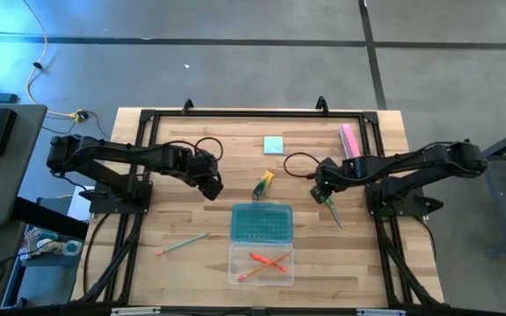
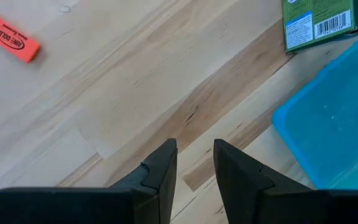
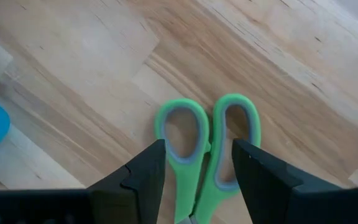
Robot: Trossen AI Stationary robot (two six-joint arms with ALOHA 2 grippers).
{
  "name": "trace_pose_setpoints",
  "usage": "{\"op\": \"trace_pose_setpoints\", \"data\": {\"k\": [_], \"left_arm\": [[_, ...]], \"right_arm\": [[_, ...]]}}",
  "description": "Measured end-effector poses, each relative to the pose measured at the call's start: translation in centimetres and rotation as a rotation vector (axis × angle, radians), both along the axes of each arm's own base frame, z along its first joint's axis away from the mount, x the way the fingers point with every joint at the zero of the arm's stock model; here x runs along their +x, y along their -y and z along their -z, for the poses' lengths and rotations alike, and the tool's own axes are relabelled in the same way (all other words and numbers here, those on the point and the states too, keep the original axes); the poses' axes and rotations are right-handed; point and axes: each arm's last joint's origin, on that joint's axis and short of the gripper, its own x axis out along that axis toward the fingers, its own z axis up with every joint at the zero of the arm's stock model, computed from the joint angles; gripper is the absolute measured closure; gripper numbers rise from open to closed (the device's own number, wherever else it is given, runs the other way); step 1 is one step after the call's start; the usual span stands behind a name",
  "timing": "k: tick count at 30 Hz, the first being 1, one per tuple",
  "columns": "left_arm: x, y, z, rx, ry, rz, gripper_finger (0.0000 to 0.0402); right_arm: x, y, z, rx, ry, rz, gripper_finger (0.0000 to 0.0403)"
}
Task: Pack school essentials
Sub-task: Put the green scissors into the supply box
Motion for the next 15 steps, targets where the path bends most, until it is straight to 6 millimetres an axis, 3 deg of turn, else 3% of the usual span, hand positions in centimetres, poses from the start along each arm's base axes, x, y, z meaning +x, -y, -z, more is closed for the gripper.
{"op": "trace_pose_setpoints", "data": {"k": [15], "left_arm": [[0.0,0.0,0.0,0.001,-0.001,0.0,0.0306]], "right_arm": [[-0.5,0.0,1.7,-0.015,0.035,0.028,0.0226]]}}
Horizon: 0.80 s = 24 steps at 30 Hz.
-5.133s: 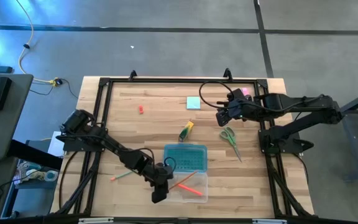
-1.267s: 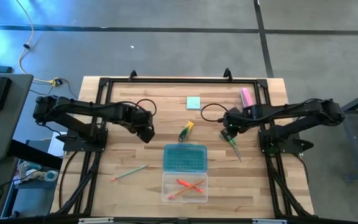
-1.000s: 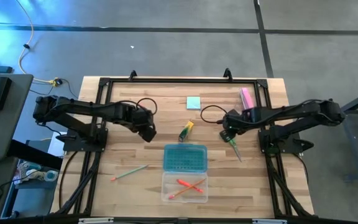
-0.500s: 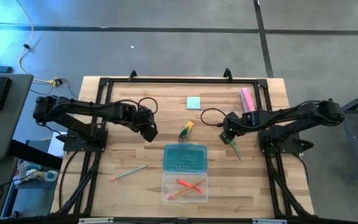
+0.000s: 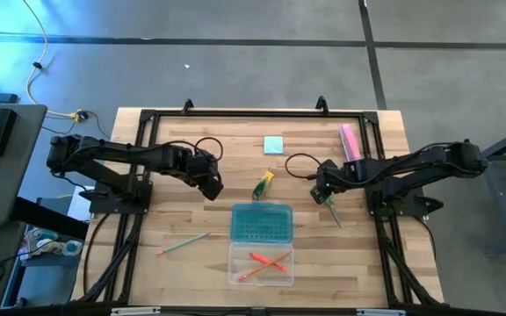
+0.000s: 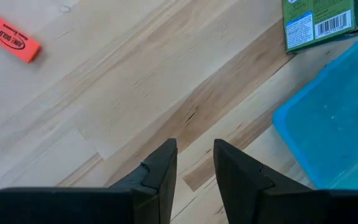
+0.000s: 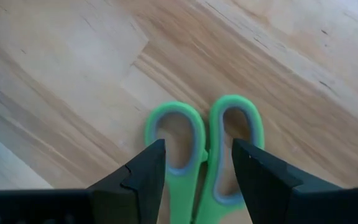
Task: Pack school essentials
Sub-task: Put the green scissors into the supply box
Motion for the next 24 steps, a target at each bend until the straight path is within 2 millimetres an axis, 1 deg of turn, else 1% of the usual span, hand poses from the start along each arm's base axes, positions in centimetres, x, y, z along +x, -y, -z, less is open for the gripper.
{"op": "trace_pose_setpoints", "data": {"k": [10,24], "left_arm": [[-0.01,-0.05,-0.01,0.016,-0.003,-0.005,0.0306],[-0.02,-0.05,0.0,0.017,-0.003,-0.006,0.0306]], "right_arm": [[0.04,0.82,0.14,-0.015,0.021,0.034,0.0226],[0.14,0.8,0.38,0.021,0.019,0.06,0.0226]]}}
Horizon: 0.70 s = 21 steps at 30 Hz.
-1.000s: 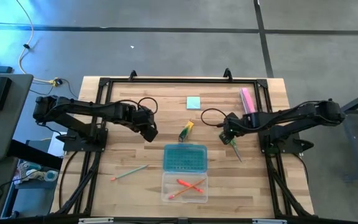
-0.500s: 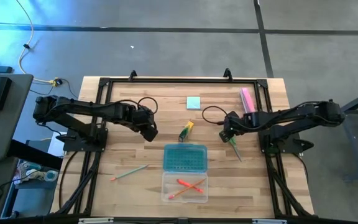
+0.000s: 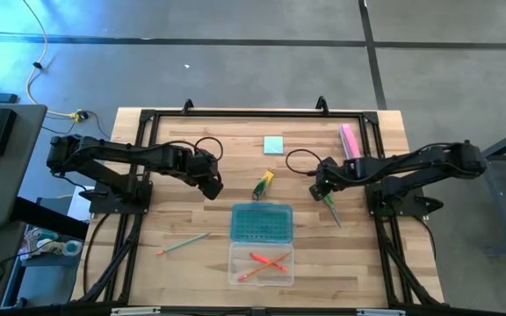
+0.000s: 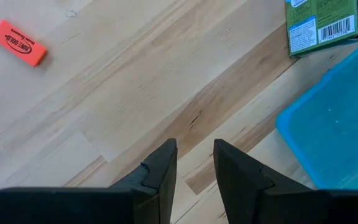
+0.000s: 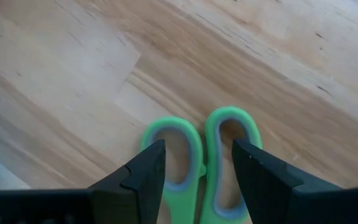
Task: Pack school essentials
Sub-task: Put the green scissors into the supply box
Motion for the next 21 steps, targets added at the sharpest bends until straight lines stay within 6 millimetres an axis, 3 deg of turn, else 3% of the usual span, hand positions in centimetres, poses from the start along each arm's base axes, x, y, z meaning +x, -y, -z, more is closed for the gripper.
{"op": "trace_pose_setpoints", "data": {"k": [13,21], "left_arm": [[0.0,0.0,0.0,0.005,-0.002,0.006,0.0306],[0.0,0.0,0.0,0.006,-0.002,0.008,0.0306]], "right_arm": [[0.7,0.0,2.1,0.051,-0.116,0.009,0.0231],[0.5,0.0,2.2,0.048,-0.133,0.029,0.0331]]}}
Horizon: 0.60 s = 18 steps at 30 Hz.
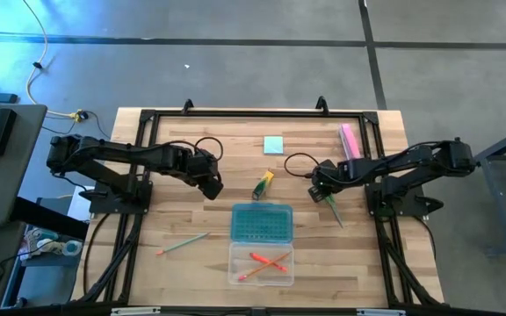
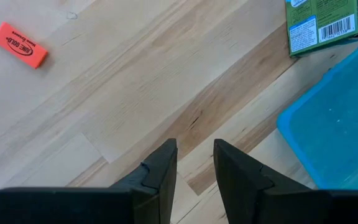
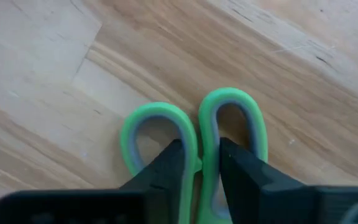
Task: Pack school essentials
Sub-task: Put the green scissors into the supply box
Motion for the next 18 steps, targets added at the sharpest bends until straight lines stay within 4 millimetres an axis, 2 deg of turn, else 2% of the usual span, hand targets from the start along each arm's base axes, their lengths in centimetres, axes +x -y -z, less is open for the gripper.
{"op": "trace_pose_setpoints", "data": {"k": [3,9,13,18], "left_arm": [[0.0,0.0,0.0,0.0,0.0,0.0,0.0306],[0.0,0.0,0.0,-0.003,0.0,0.002,0.0306],[0.0,0.0,0.0,-0.004,0.0,0.002,0.0306],[0.0,0.0,0.0,-0.006,-0.003,0.004,0.0306]], "right_arm": [[0.0,0.0,0.0,0.004,-0.003,-0.001,0.0361],[-0.2,-0.1,-0.1,0.023,-0.002,-0.007,0.0357],[-0.5,-0.1,-0.8,0.033,0.034,-0.008,0.0341],[-0.8,-0.4,-1.9,0.096,0.101,-0.031,0.0343]]}}
